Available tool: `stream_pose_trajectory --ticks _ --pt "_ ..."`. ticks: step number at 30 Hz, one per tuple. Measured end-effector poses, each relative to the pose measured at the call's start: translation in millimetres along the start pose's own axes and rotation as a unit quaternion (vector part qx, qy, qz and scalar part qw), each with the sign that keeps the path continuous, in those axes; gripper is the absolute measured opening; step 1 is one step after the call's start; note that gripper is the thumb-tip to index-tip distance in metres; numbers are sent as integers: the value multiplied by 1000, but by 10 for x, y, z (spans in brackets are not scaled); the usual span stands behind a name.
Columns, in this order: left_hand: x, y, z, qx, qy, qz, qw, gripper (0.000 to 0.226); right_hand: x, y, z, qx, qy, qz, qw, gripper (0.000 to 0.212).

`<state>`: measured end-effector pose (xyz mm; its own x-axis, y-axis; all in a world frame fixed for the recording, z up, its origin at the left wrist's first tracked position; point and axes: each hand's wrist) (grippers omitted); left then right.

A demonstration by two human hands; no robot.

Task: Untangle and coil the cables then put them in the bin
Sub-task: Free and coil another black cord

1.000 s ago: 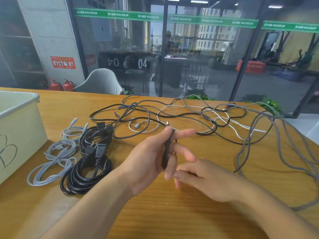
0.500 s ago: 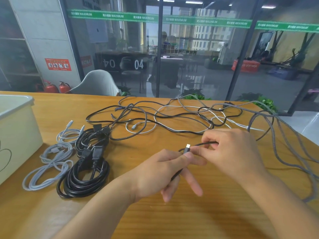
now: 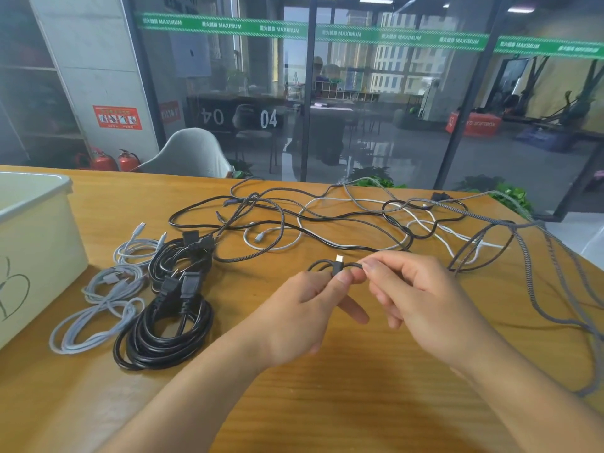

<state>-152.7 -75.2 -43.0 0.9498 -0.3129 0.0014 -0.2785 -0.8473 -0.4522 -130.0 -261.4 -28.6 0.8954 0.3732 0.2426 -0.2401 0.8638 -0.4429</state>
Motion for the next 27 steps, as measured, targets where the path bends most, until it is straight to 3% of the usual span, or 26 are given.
stream_pose_trajectory --ticks 7,11,17,22,27 --pt "-14 30 -22 -10 3 -15 1000 48 -1 16 18 -2 -18 2 1000 29" --pt "10 45 -1 -50 23 -47 997 49 -17 54 36 6 -11 48 999 29" --pt "48 58 43 -161 48 -96 981 44 -85 53 64 -128 -42 102 986 36" --pt "39 27 29 -222 56 -121 966 44 -131 78 113 -276 -50 181 943 38" --pt "12 15 -25 -333 74 -68 937 49 -142 193 85 -240 -38 301 922 47"
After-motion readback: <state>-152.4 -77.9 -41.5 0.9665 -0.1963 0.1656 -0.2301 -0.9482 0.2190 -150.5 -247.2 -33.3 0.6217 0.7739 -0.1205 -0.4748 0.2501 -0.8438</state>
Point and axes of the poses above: each hand's wrist, its own x-axis towards the middle knuckle, its own y-axis out of the palm, z = x × y, and after that the axes turned 2 degrees about z, right-handed
